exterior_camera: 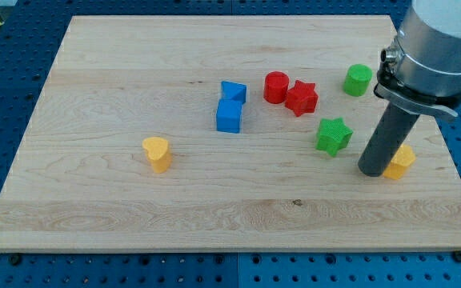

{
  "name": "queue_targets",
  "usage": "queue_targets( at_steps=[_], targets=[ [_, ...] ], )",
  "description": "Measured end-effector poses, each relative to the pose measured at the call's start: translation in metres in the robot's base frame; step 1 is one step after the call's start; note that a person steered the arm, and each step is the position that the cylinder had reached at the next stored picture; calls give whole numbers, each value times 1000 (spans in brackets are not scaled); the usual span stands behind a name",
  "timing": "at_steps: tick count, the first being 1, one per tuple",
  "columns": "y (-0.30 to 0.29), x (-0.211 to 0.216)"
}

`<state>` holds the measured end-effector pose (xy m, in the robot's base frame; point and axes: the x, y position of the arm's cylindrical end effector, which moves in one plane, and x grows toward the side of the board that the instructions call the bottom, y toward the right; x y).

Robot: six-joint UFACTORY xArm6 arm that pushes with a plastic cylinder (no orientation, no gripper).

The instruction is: Push the green star closer to the green circle

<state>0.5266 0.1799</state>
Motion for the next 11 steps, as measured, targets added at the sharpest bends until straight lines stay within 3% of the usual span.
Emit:
queue_targets(
  at_steps=[5, 9, 11],
  targets=[
    [-55, 1],
    [-35, -44],
    [-1, -93]
  ],
)
